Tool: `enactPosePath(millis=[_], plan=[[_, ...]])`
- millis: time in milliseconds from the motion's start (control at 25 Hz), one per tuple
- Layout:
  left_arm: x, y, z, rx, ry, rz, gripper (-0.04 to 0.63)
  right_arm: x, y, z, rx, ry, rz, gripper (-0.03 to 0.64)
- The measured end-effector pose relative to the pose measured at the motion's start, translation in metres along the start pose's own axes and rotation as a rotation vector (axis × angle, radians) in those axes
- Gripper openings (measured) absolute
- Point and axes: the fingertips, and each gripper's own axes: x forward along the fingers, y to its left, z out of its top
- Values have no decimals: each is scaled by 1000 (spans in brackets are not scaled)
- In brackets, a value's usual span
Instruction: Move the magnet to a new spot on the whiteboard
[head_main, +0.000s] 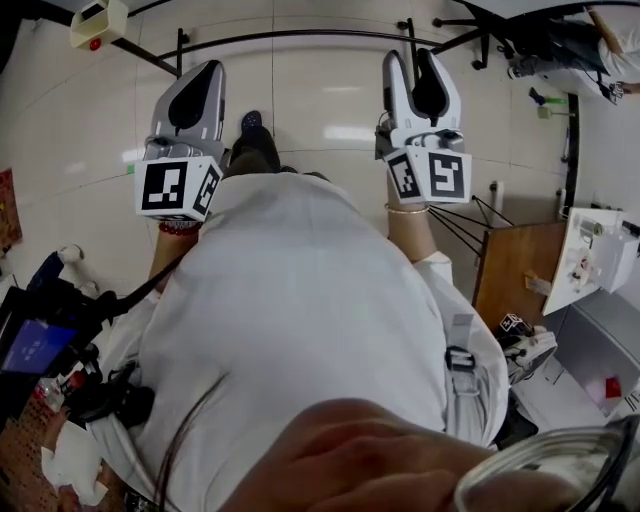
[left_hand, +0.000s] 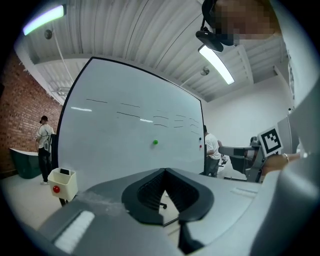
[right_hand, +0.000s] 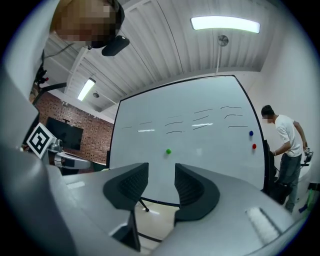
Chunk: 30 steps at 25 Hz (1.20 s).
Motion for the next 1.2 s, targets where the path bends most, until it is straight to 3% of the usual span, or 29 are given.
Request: enactPosePath(millis=[280, 480, 800, 1200], plan=[[-18, -11, -20, 1, 30, -24, 6, -37, 15, -22, 24, 22, -25, 163], [-19, -16, 1, 26, -5, -79, 6, -41, 25, -3, 7, 14, -47, 149], [-19, -31, -6, 19, 3, -155, 6, -48, 42, -6, 8, 17, -48, 137], [-34, -9, -18, -11, 5, -77, 6, -43, 72, -13, -8, 39, 38, 120]])
